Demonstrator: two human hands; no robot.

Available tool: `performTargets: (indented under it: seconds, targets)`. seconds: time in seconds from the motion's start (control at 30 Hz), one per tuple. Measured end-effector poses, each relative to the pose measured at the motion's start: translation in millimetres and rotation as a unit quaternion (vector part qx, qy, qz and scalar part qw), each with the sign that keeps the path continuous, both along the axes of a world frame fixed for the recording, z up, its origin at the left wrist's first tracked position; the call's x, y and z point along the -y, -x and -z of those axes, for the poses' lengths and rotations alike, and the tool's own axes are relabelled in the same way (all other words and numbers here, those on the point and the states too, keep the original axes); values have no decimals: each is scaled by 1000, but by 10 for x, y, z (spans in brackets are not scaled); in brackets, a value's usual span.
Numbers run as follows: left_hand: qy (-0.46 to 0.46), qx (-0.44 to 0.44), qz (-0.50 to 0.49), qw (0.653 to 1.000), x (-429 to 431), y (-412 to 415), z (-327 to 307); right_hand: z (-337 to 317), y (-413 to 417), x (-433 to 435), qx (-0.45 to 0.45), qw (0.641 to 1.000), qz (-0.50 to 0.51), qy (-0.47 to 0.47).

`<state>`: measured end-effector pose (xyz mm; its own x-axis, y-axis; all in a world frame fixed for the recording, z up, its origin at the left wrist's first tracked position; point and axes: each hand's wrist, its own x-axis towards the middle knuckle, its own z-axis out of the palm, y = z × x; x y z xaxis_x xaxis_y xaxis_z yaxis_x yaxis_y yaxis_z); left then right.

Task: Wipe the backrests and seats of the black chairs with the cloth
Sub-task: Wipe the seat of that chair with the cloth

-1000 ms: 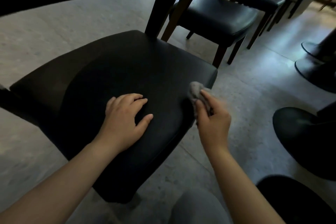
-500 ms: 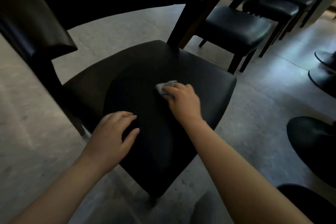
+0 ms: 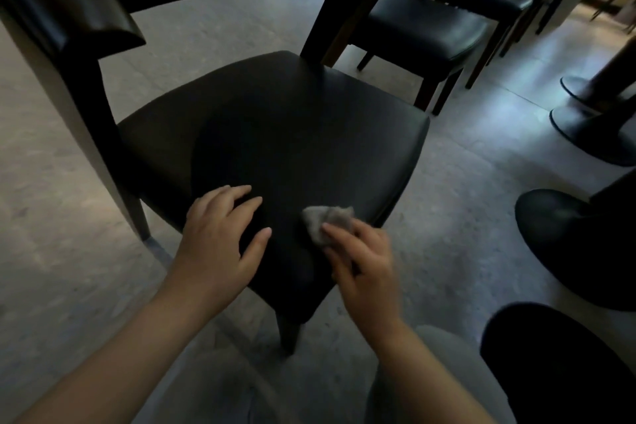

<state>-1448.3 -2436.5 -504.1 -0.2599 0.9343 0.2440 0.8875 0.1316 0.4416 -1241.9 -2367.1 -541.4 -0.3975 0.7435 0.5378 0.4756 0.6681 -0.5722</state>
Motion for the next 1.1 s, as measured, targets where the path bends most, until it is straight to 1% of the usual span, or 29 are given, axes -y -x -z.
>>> performTargets:
  seconds: [0.03, 0.07, 0.1, 0.13, 0.17, 0.2, 0.23, 0.3, 0.33, 0.37, 0.4, 0.43, 0.47, 0.5, 0.53, 0.57, 0.6, 0.63, 0.67, 0.73, 0.77, 0.8, 0.83, 0.87, 0.93, 1.0, 1.03, 1.07, 1.1]
  targets:
    - [-6, 4, 3, 1000, 55, -24, 28, 57, -86, -122, -9, 999, 41, -3]
    - [-1, 8, 6, 1000, 104, -49, 66, 89, -176, -272, -27, 995, 98, 15]
    - [10, 10, 9, 1000, 140, -73, 100, 95, -269, -432, -56, 983, 164, 55]
    - [19, 9, 10, 1000, 163, -91, 142, 88, -351, -571, -88, 965, 226, 103]
    - [22, 8, 10, 1000, 168, -100, 181, 52, -395, -639, -113, 947, 268, 136]
    - [22, 7, 11, 1000, 166, -103, 210, 3, -396, -624, -123, 943, 277, 140]
    - [20, 9, 11, 1000, 160, -105, 233, -58, -345, -529, -127, 951, 250, 130]
    - [13, 15, 6, 1000, 159, -99, 257, -156, -156, -148, -114, 979, 126, 111]
    - [11, 15, 7, 1000, 166, -92, 267, -184, -63, 86, -92, 989, 64, 98]
    - [10, 12, 9, 1000, 172, -88, 271, -172, -7, 268, -71, 994, 18, 84]
    - [11, 7, 12, 1000, 177, -81, 271, -121, 12, 390, -54, 996, -5, 66]
    - [12, 5, 14, 1000, 176, -73, 271, -27, -14, 417, -42, 998, 2, 52]
    - [14, 5, 14, 1000, 176, -65, 270, 48, -60, 368, -46, 997, 35, 52]
    - [17, 5, 13, 1000, 177, -62, 265, 108, -122, 258, -78, 990, 95, 69]
    - [18, 3, 14, 1000, 181, -61, 262, 133, -191, 110, -123, 971, 176, 103]
    - [16, 2, 14, 1000, 181, -61, 257, 113, -267, -29, -161, 944, 253, 135]
    - [14, 0, 14, 1000, 190, -66, 260, 66, -317, -93, -182, 925, 294, 155]
    - [14, -2, 14, 1000, 191, -52, 261, 16, -308, -108, -177, 929, 287, 154]
    - [15, -2, 14, 1000, 198, -60, 275, -56, -268, -56, -156, 948, 234, 147]
    - [12, -2, 11, 1000, 186, -61, 282, -148, -146, 115, -72, 985, 97, 120]
    - [11, -4, 10, 1000, 178, -64, 286, -132, -122, 141, -23, 994, 64, 90]
    - [11, -6, 9, 1000, 177, -68, 291, -120, -118, 102, 15, 997, 60, 56]
    - [9, -5, 9, 1000, 176, -63, 293, -86, -137, 3, 29, 996, 74, 31]
    - [9, -1, 9, 1000, 183, -59, 295, -44, -180, -124, 28, 995, 94, 24]
    - [7, 3, 11, 1000, 187, -44, 286, -23, -293, -442, -5, 986, 163, 45]
    - [9, 6, 11, 1000, 180, -41, 285, -84, -373, -701, -44, 964, 243, 96]
    - [11, 8, 11, 1000, 181, -43, 284, -110, -368, -752, -50, 957, 261, 117]
    - [14, 10, 9, 1000, 183, -48, 279, -147, -329, -740, -51, 960, 246, 122]
    - [16, 11, 8, 1000, 183, -54, 271, -185, -275, -687, -49, 971, 203, 114]
